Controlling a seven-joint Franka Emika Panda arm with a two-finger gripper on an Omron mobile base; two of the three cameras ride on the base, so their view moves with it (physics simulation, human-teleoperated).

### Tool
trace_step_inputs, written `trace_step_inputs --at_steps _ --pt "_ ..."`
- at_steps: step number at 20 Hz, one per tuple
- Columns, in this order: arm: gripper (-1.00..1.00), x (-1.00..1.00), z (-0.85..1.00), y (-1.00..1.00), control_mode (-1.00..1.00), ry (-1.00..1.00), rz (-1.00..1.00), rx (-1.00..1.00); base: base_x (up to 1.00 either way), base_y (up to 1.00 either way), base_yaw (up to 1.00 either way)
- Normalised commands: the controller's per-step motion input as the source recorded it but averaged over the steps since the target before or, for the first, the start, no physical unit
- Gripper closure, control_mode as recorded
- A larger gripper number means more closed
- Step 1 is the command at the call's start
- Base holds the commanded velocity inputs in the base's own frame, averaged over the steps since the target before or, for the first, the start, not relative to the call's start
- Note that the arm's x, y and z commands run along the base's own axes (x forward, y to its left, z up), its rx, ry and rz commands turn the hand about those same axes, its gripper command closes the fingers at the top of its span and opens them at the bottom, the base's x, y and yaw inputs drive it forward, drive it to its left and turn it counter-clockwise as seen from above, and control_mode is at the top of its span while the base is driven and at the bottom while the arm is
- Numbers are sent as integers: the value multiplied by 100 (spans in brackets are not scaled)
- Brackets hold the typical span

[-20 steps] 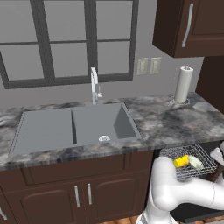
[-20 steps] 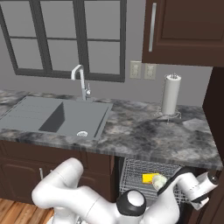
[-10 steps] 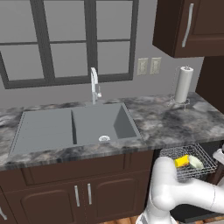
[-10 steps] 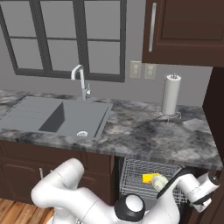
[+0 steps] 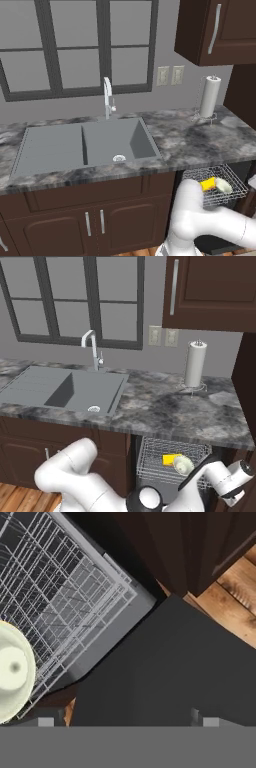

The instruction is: Pick up the cup and bowl from the counter, place them in the dishwasher, and close the dishwasher door.

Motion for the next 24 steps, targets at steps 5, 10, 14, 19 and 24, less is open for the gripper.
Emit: trace_step_inputs --at_steps 5,10,14,19,24 --pt "-100 -41 0 0 -100 -2 0 0 0 0 0" --pt "-100 -43 0 0 -100 -2 0 0 0 0 0" --pt "-100 -44 0 0 -100 -3 0 0 0 0 0" --pt "-100 -43 0 0 -100 -3 0 0 0 0 0" --pt "-100 -44 -1 0 -100 -2 0 0 0 0 0"
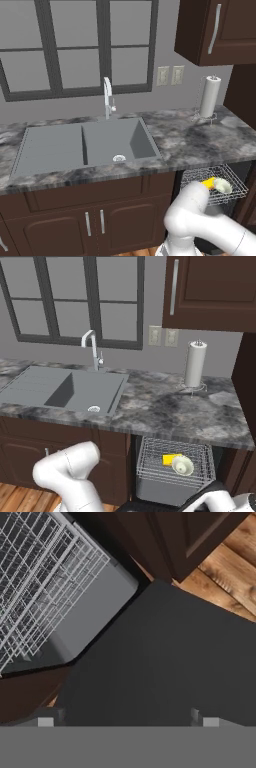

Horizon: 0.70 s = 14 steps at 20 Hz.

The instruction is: Pick up the cup and bowl from the counter, place them in the dishwasher, and close the dishwasher door.

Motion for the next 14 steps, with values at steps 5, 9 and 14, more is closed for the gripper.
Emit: trace_step_inputs --at_steps 5,9,14 --pt "-100 -48 -9 1 -100 -3 0 -1 0 0 0" --pt "-100 -47 -14 10 -100 -3 0 -4 0 0 0" --pt "-100 -58 -17 20 -100 -6 0 -5 0 0 0"
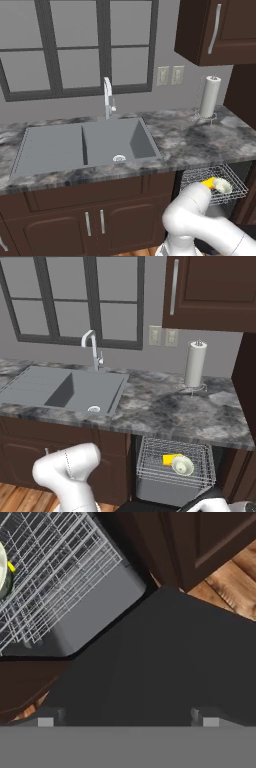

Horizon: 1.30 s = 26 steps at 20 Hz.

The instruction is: Pick up the cup and bowl from the counter, place them in the dishwasher, and close the dishwasher door.

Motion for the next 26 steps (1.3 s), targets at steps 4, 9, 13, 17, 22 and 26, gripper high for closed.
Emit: trace_step_inputs --at_steps 4,9,13,17,22,26 --pt "-100 -79 -11 11 -100 -9 0 -2 0 0 0" --pt "-100 -83 0 6 -100 -11 0 0 0 0 0" --pt "-100 -90 24 2 -100 -15 0 0 0 0 0" --pt "-100 -89 47 8 -100 -17 0 0 0 0 0" --pt "-100 -84 38 24 -100 -16 0 -1 0 0 0" --pt "-100 -86 0 37 -100 -12 0 0 0 0 0"
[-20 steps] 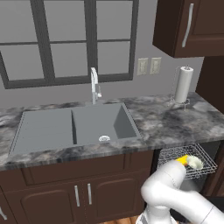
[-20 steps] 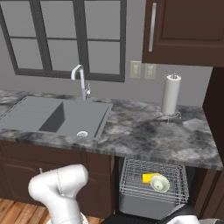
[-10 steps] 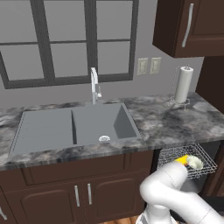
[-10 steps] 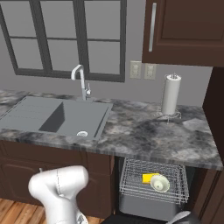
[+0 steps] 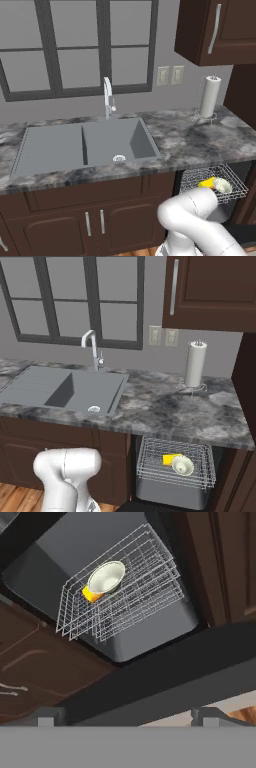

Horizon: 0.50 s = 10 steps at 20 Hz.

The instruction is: Pick up the cup and bowl from the counter, place them in the dishwasher, and close the dishwasher door.

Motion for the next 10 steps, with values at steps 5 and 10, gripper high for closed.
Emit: trace_step_inputs --at_steps 5,10 --pt "-100 -79 -8 48 -100 -10 -2 0 0 0 0" --pt "-100 -54 -22 49 -100 -11 -2 5 0 0 0"
